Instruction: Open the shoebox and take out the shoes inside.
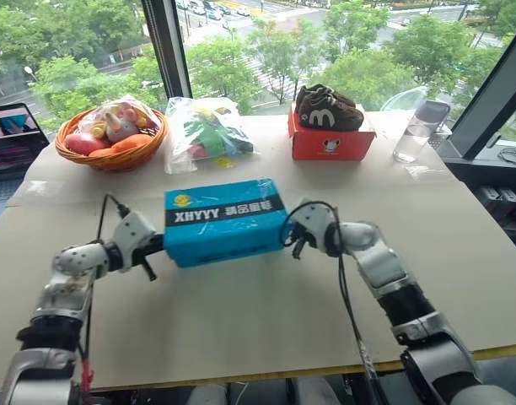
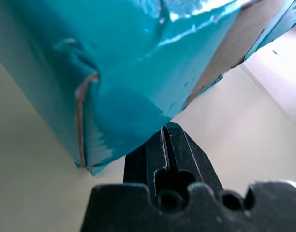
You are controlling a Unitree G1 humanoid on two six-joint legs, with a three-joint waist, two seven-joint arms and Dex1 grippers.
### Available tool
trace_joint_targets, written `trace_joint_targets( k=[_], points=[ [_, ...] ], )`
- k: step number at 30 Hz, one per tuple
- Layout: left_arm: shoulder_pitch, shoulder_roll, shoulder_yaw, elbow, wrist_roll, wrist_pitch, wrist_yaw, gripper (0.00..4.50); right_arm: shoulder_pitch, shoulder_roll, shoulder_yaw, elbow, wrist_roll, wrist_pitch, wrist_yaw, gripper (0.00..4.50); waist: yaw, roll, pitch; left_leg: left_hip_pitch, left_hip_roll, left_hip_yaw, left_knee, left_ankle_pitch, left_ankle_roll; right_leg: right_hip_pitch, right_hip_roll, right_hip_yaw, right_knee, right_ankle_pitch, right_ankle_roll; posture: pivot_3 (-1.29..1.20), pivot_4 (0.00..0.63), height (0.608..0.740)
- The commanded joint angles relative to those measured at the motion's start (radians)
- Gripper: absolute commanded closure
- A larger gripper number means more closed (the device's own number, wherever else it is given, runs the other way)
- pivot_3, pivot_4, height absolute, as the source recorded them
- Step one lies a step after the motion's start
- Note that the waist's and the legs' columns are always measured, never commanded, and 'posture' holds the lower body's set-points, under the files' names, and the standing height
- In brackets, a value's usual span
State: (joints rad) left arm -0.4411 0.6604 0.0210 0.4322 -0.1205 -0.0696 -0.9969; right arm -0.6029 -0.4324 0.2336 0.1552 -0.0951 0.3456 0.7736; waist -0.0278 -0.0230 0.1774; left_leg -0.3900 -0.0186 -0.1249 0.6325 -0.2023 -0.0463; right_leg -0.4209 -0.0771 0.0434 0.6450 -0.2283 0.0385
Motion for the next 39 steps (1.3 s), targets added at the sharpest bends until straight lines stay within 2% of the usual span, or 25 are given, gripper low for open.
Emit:
trace_joint_targets(
  k=[1,4,6,11,15,20,26,32,39],
  points=[
    [-0.087,-0.058,-0.07,0.068,0.037,-0.083,-0.022,4.5,0.033,-0.021,-0.033,-0.127,0.032,0.037,0.004,4.45,0.0,0.0,0.0,0.0,0.0,0.0,0.0,0.0,0.0,0.0,0.0,0.0,0.0,0.0,0.0,0.0,0.15,0.74],
    [-0.128,-0.075,-0.075,0.128,0.046,-0.116,-0.031,4.5,0.054,-0.038,-0.044,-0.166,0.033,0.061,0.005,4.45,-0.004,0.0,0.0,0.0,0.0,0.0,0.001,0.0,0.0,0.0,0.0,0.0,0.001,0.0,0.001,0.0,0.15,0.74],
    [-0.123,-0.08,-0.074,0.103,0.026,-0.102,-0.054,4.5,0.063,-0.044,-0.051,-0.184,0.029,0.076,-0.002,4.45,-0.013,0.0,0.0,0.0,0.0,0.0,0.001,0.0,0.0,0.0,0.0,0.0,0.001,-0.001,0.001,0.0,0.15,0.74],
    [-0.019,-0.042,-0.038,-0.036,-0.007,-0.051,-0.066,4.5,0.072,-0.039,-0.056,-0.215,0.034,0.107,-0.017,4.45,-0.026,0.0,0.0,0.0,0.0,0.0,0.001,0.0,0.0,0.0,0.0,0.001,0.001,-0.001,0.001,0.0,0.15,0.74],
    [0.114,-0.011,-0.012,-0.215,-0.039,0.028,-0.044,4.5,0.094,-0.048,-0.062,-0.258,0.039,0.144,-0.015,4.45,-0.033,0.0,0.0,0.0,0.0,0.0,0.001,0.0,0.0,-0.001,0.0,0.001,0.001,0.0,0.001,0.0,0.15,0.74],
    [0.173,-0.02,0.004,-0.322,-0.055,0.101,0.003,4.5,0.163,-0.089,-0.082,-0.389,0.095,0.223,0.038,4.45,-0.027,0.0,0.0,0.0,0.0,0.0,0.001,0.0,0.0,0.0,0.0,0.001,0.001,-0.001,0.001,0.0,0.15,0.74],
    [0.18,-0.033,-0.006,-0.365,-0.057,0.134,0.022,4.5,0.196,-0.138,-0.079,-0.446,0.128,0.271,0.061,4.45,-0.017,0.0,0.0,0.0,0.0,0.0,0.001,0.0,0.0,0.0,0.0,0.001,0.001,-0.001,0.002,0.0,0.15,0.74],
    [0.184,-0.039,-0.015,-0.394,-0.063,0.147,0.018,4.5,0.176,-0.146,-0.076,-0.392,0.112,0.255,0.031,4.45,-0.017,0.0,0.0,0.0,0.0,0.0,0.001,0.0,0.0,0.0,0.0,0.001,0.001,-0.001,0.002,0.0,0.15,0.74],
    [0.296,0.013,0.086,-0.413,-0.145,0.156,-0.019,4.5,0.244,-0.251,-0.11,-0.383,0.106,0.231,0.052,4.45,-0.016,0.0,0.0,0.0,0.0,0.0,0.001,0.0,0.0,0.0,0.0,0.001,0.001,-0.001,0.002,0.0,0.15,0.74]
  ],
)
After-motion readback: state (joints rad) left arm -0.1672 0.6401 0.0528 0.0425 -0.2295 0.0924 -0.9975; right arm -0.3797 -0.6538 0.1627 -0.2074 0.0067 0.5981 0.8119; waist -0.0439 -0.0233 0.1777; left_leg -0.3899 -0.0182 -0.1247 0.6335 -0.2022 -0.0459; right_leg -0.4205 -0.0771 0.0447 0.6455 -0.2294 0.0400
